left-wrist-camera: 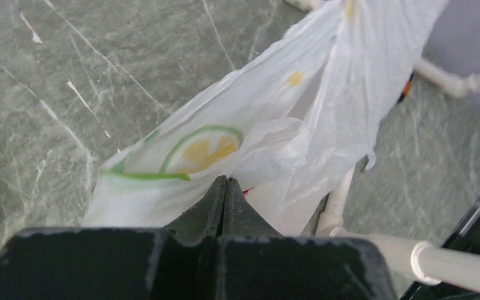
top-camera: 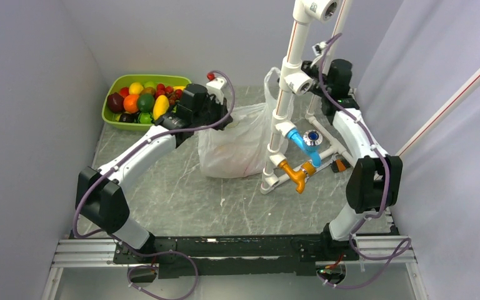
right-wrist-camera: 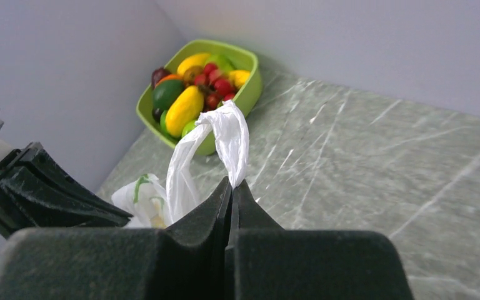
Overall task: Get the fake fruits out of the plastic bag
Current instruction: Adjust the plastic bag at the center of the board.
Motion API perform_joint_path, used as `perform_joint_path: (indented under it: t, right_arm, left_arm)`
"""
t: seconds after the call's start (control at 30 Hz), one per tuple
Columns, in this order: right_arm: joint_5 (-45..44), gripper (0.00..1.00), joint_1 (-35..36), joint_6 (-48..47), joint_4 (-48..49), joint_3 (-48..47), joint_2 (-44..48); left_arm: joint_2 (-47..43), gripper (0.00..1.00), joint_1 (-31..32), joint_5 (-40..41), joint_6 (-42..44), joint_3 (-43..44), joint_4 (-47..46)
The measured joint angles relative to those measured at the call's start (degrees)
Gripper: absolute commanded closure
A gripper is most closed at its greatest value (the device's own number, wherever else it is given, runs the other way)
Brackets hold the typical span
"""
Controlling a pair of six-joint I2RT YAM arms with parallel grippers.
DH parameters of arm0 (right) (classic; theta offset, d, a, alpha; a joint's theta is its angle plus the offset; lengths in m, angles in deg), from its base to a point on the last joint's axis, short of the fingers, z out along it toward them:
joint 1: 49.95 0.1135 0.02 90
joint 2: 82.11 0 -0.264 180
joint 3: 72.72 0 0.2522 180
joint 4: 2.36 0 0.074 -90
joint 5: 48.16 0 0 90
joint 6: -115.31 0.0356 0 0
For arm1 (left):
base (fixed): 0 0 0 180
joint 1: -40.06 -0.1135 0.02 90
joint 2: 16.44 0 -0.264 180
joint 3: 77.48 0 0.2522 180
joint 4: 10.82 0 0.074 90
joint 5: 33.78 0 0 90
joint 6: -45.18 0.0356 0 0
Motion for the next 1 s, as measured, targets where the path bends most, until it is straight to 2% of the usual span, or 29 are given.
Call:
perform_joint_path:
  t: [0.1,0.2,0.3,0.43,0.5,0.63,0.7,0.87,1.0]
  right_arm:
    - [1.0,1.0,-3.8,2.6,1.9,0.0,-0.2]
    - [2.1,1.0,-5.7,3.3,1.7,-2.7,-1.4]
    - [2.4,0.97,-6.6,2.8,0.7,-9.9,-4.5]
    - [2.3,0.94,-8.0,1.0,-3.1,-22.4,-8.3]
    - [2.2,0.93,-9.0,0.3,-4.3,-26.1,-8.8]
    - [2.3,0.91,-10.1,-0.6,-4.8,-25.5,-6.8]
    - [2.4,0.89,-10.1,-0.5,-3.8,-19.8,-3.8]
    - [2.9,0.81,-8.6,3.0,1.2,2.3,4.5]
    - [1.4,0.62,-4.3,4.9,1.4,14.7,7.8]
  left_arm:
    - [1.4,1.0,-3.5,-2.4,-4.8,1.9,-0.3]
    - [6.0,1.0,-8.2,-6.9,-10.5,7.9,-1.6]
    - [15.8,1.0,-11.8,-12.1,-15.5,23.1,-0.9]
    - [30.0,1.0,-14.2,-18.2,-20.8,48.3,1.3]
    - [31.5,1.0,-15.0,-20.5,-23.2,51.8,0.6]
    - [28.2,1.0,-16.3,-24.1,-25.2,46.5,-1.4]
    - [25.2,1.0,-16.7,-25.4,-24.5,41.1,-1.3]
    - [14.7,1.0,-17.0,-25.4,-18.6,22.0,0.6]
    - [5.7,1.0,-17.0,-22.6,-12.4,5.3,3.4]
